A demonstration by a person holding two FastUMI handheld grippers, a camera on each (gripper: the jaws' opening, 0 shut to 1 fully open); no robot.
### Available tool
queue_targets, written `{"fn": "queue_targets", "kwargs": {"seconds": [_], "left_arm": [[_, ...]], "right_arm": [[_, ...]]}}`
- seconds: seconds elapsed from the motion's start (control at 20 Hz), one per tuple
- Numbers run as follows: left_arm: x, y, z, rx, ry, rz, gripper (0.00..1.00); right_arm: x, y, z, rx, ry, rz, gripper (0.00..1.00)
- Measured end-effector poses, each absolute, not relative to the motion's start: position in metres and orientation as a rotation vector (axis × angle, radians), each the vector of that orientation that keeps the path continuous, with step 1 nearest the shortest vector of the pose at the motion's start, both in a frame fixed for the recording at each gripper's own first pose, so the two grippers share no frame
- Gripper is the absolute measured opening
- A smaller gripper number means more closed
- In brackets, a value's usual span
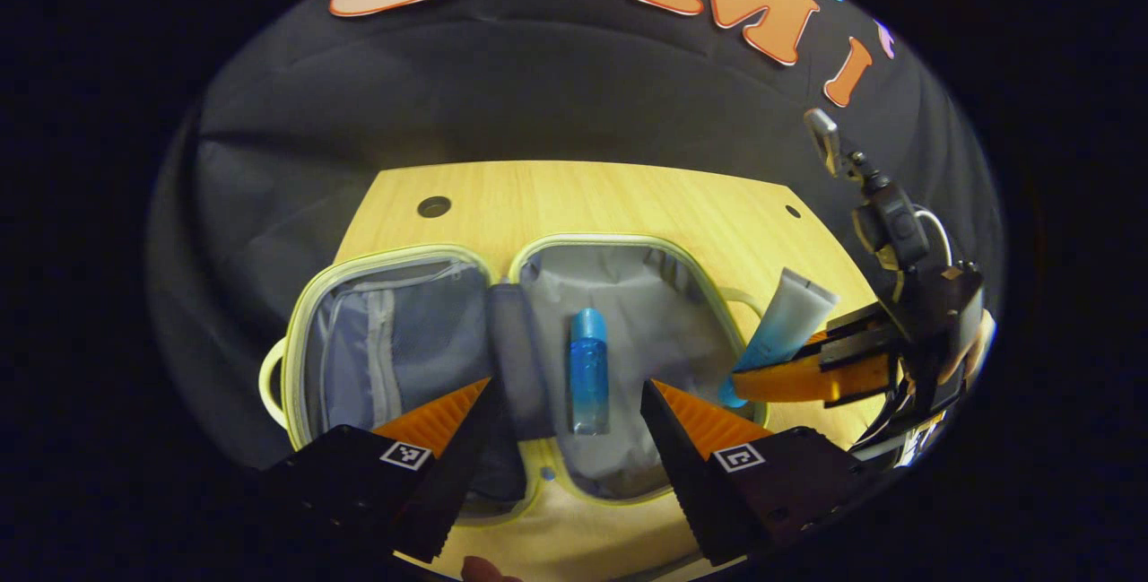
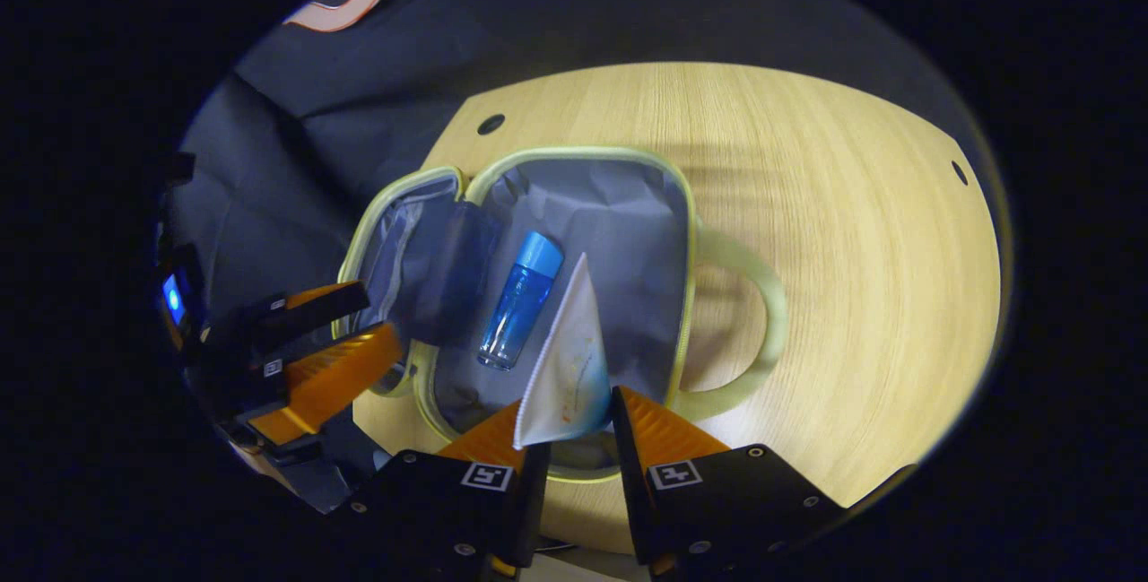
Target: First open the suitcase, pack the skin care products into it, and then close the suitcase.
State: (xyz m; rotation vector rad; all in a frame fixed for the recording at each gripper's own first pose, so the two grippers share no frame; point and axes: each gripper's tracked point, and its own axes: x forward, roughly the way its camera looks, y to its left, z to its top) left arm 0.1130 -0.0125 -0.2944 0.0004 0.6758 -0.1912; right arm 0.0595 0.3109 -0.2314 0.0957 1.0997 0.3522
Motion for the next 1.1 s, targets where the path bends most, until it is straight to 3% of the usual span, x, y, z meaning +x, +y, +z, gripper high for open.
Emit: {"fn": "queue_targets", "kwargs": {"seconds": [0.1,0.15,0.2,0.25,0.35,0.4,0.45,0.8,1.1], "left_arm": [[0.104,0.007,-0.296,-0.011,0.677,-0.157,0.98],[0.101,0.013,-0.298,-0.023,0.677,-0.145,0.98],[0.098,0.02,-0.301,-0.037,0.685,-0.126,0.98],[0.095,0.027,-0.302,-0.045,0.686,-0.114,0.98],[0.09,0.036,-0.303,-0.059,0.691,-0.093,0.98],[0.089,0.039,-0.304,-0.065,0.69,-0.091,0.98],[0.088,0.042,-0.305,-0.069,0.691,-0.085,0.98],[0.08,0.064,-0.301,-0.111,0.67,-0.059,0.98],[0.079,0.144,-0.278,-0.336,0.551,0.057,0.98]], "right_arm": [[0.059,0.315,-0.246,0.094,1.145,0.337,0.41],[0.06,0.316,-0.251,0.102,1.159,0.325,0.46],[0.06,0.318,-0.254,0.117,1.177,0.314,0.41],[0.063,0.325,-0.257,0.145,1.176,0.317,0.46],[0.063,0.337,-0.249,0.185,1.169,0.33,0.67],[0.063,0.34,-0.244,0.197,1.161,0.335,0.88],[0.062,0.34,-0.244,0.196,1.158,0.332,0.93],[0.06,0.342,-0.217,0.147,1.018,0.414,0.95],[0.054,0.332,-0.198,0.112,0.942,0.427,0.95]]}}
